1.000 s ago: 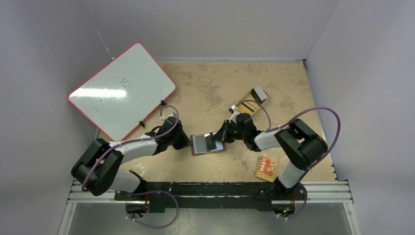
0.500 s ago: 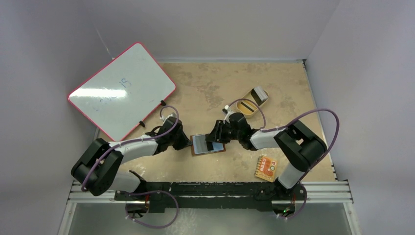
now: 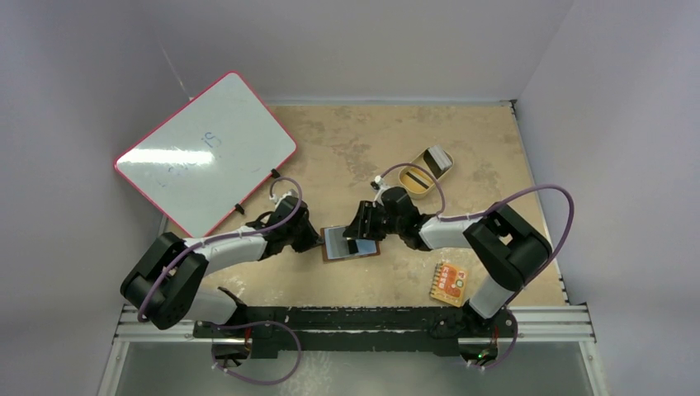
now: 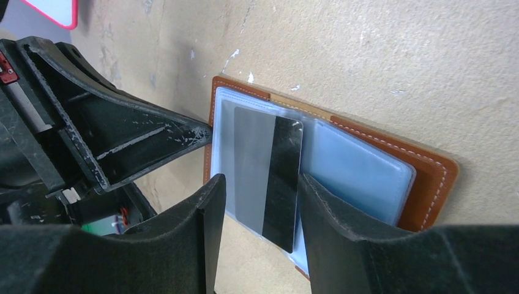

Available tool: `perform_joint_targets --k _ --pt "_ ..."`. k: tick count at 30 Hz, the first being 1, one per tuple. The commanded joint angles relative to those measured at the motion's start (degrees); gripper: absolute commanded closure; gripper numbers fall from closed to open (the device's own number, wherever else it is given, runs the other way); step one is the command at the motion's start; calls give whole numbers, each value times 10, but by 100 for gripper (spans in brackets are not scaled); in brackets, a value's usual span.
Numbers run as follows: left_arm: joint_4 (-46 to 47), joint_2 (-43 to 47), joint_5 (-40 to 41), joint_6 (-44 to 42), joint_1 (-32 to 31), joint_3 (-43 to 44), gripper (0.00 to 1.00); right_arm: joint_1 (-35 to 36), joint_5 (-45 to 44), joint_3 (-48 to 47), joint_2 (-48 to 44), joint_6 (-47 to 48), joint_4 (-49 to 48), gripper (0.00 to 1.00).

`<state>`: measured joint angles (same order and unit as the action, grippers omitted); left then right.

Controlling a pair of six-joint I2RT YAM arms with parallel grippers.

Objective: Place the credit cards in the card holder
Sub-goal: Insert the credit card into the card holder.

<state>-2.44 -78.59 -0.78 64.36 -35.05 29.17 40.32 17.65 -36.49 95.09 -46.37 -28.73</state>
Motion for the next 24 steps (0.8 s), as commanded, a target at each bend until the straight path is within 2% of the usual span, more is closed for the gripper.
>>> perform_joint_targets --k 1,10,18,24 --pt "15 3 14 3 -2 20 100 12 20 -26 15 -18 -7 50" --pt "32 0 3 1 -2 23 100 28 34 -38 41 -48 -41 49" --pt "49 10 0 2 -2 19 100 34 42 1 10 -114 -104 49" --pt "49 8 2 0 -1 20 100 33 24 -15 0 -88 -18 52"
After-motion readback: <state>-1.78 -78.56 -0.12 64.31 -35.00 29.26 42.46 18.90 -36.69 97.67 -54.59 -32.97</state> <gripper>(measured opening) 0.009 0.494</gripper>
